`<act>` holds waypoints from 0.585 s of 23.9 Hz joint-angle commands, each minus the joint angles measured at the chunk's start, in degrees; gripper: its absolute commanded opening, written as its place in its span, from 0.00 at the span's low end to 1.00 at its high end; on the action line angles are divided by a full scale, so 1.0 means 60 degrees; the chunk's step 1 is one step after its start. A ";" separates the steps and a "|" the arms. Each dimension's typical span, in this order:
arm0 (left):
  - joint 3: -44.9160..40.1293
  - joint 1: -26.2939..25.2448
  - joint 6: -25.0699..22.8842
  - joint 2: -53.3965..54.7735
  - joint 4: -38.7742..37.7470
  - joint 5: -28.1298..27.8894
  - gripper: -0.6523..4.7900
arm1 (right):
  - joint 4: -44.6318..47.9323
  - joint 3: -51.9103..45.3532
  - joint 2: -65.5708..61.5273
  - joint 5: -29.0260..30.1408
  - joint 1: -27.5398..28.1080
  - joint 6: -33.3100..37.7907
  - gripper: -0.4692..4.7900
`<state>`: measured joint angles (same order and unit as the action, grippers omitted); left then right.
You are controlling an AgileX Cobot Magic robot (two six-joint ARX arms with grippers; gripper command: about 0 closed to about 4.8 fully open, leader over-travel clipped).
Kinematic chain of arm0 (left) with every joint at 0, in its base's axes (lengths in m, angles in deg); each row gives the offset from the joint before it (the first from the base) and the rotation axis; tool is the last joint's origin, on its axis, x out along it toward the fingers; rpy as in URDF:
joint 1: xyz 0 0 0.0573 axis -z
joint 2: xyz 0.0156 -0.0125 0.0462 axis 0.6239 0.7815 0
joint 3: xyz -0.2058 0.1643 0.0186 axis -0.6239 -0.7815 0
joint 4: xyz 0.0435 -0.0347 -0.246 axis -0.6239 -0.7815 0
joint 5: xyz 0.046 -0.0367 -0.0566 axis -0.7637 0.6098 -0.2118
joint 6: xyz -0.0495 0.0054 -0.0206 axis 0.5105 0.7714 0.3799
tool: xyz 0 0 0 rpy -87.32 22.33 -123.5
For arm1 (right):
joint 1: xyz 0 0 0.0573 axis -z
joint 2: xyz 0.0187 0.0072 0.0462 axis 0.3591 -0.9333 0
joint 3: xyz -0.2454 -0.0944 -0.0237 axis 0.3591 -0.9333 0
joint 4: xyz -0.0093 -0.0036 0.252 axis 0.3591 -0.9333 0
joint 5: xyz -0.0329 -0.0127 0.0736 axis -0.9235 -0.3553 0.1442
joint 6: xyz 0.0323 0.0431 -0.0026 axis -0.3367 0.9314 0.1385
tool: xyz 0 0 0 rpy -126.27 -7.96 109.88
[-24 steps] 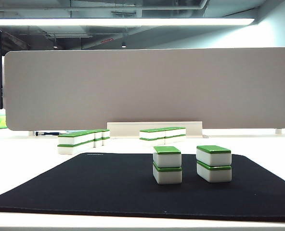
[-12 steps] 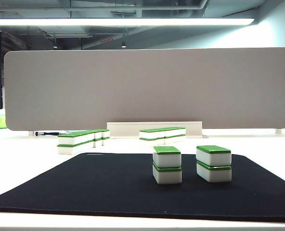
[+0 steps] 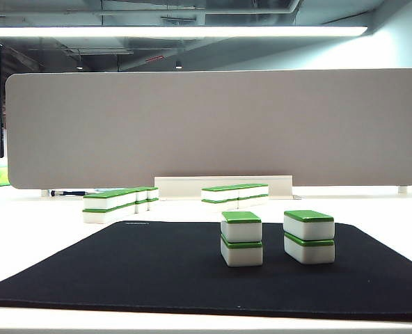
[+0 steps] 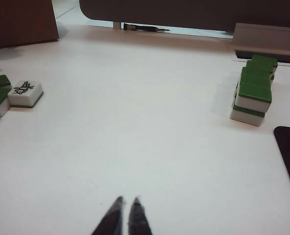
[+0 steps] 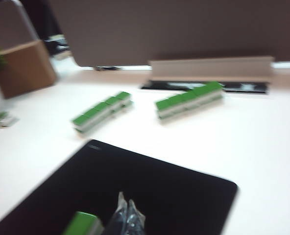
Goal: Take a mahjong tile from the mahjong wall and then place it on the table close to you.
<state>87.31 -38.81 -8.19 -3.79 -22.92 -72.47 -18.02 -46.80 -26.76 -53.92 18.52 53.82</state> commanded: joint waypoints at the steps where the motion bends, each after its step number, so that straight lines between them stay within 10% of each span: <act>1: 0.0007 0.0015 -0.0036 0.0011 -0.0091 0.0073 0.15 | 0.0091 -0.0539 0.0240 -0.1297 -0.0004 -0.0025 0.09; 14: 0.0007 0.0015 -0.0036 0.0007 -0.0091 0.0069 0.15 | 0.1694 -0.3144 0.2269 -0.3694 0.0011 0.0033 0.09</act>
<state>87.31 -38.81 -8.19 -3.77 -22.92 -72.45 -10.48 -64.59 -14.01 -75.52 18.61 53.99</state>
